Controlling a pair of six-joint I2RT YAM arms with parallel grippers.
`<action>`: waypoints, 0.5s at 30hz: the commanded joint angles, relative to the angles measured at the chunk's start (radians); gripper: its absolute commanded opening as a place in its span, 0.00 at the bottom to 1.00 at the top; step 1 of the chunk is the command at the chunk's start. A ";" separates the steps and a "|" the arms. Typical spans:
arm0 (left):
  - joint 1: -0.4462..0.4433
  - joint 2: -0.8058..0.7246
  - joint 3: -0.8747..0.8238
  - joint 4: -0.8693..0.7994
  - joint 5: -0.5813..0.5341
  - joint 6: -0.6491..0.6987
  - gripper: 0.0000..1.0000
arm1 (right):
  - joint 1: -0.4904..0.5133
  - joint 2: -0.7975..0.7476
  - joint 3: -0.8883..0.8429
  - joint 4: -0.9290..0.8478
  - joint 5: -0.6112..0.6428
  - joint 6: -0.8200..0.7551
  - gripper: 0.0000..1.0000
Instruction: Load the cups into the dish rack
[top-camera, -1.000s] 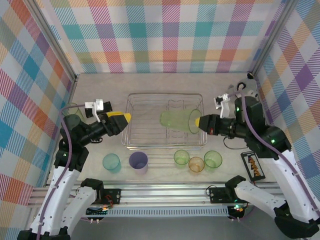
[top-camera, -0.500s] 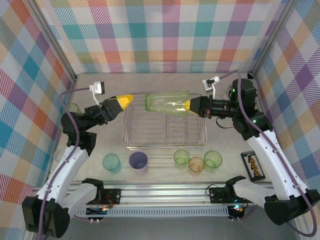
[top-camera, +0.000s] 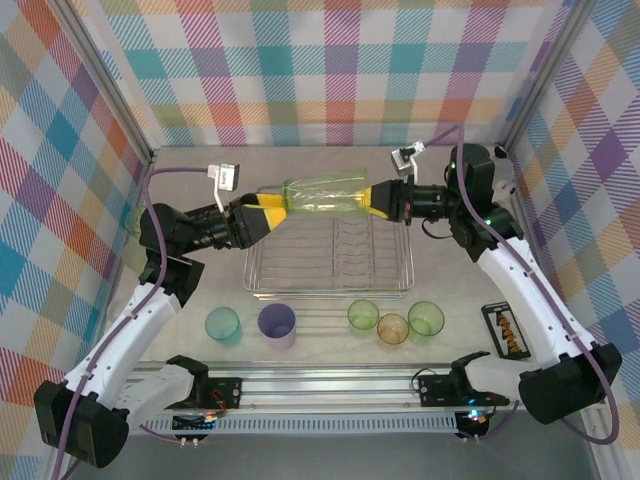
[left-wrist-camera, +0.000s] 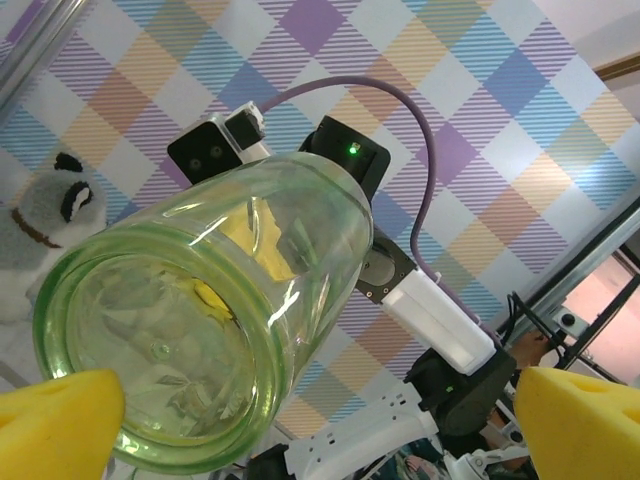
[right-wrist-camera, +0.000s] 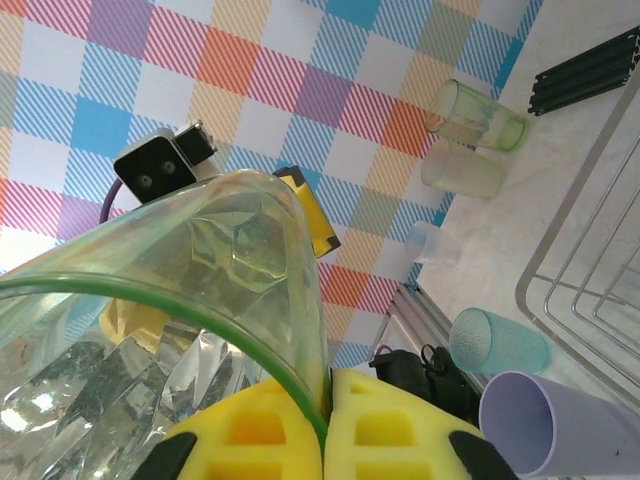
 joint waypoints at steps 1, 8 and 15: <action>-0.023 0.011 0.016 -0.012 0.007 0.047 1.00 | 0.013 0.021 0.028 0.120 -0.083 0.043 0.00; -0.023 0.015 0.067 -0.297 -0.121 0.229 1.00 | 0.017 0.019 0.063 -0.012 -0.083 -0.054 0.00; -0.023 0.016 0.078 -0.362 -0.145 0.264 1.00 | 0.017 0.012 0.072 -0.043 -0.087 -0.078 0.00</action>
